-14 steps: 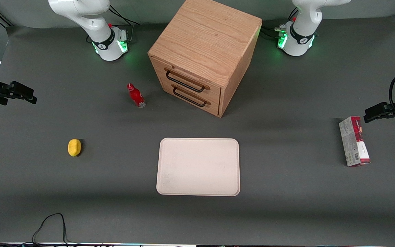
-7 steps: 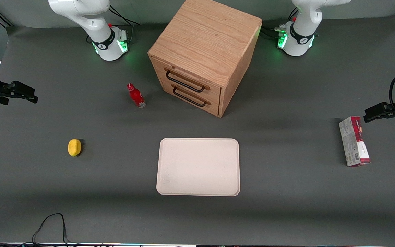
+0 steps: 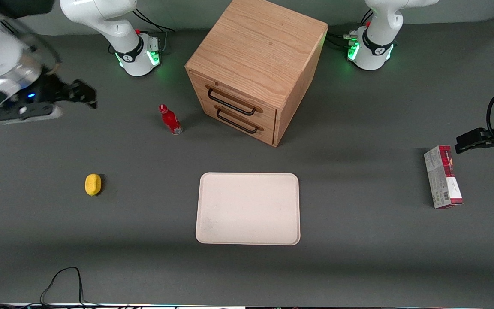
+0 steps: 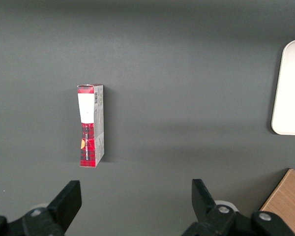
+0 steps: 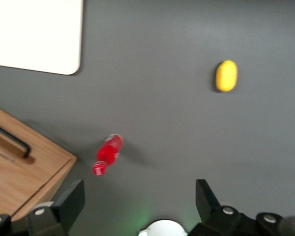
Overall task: Place coke bottle on tray
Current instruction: 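Move the open right gripper over the red Coca-Cola bottle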
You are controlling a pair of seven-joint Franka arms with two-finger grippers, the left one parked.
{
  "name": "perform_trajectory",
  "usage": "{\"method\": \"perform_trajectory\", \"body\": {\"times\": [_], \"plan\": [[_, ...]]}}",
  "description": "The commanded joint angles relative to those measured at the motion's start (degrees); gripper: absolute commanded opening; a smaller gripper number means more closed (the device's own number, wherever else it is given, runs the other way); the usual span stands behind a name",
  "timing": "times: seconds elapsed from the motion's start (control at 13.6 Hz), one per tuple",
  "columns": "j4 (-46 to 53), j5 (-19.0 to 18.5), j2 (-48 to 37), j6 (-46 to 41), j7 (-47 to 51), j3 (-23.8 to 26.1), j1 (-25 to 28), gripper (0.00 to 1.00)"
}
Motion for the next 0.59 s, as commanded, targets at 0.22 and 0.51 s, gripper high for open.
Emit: {"method": "perform_trajectory", "body": {"times": [0.22, 0.51], "plan": [[-19.67, 0.65, -13.23, 9.31, 8.88, -0.28, 11.85, 1.00], [-23.37, 0.65, -14.29, 10.89, 13.12, -0.28, 15.13, 1.00]]}}
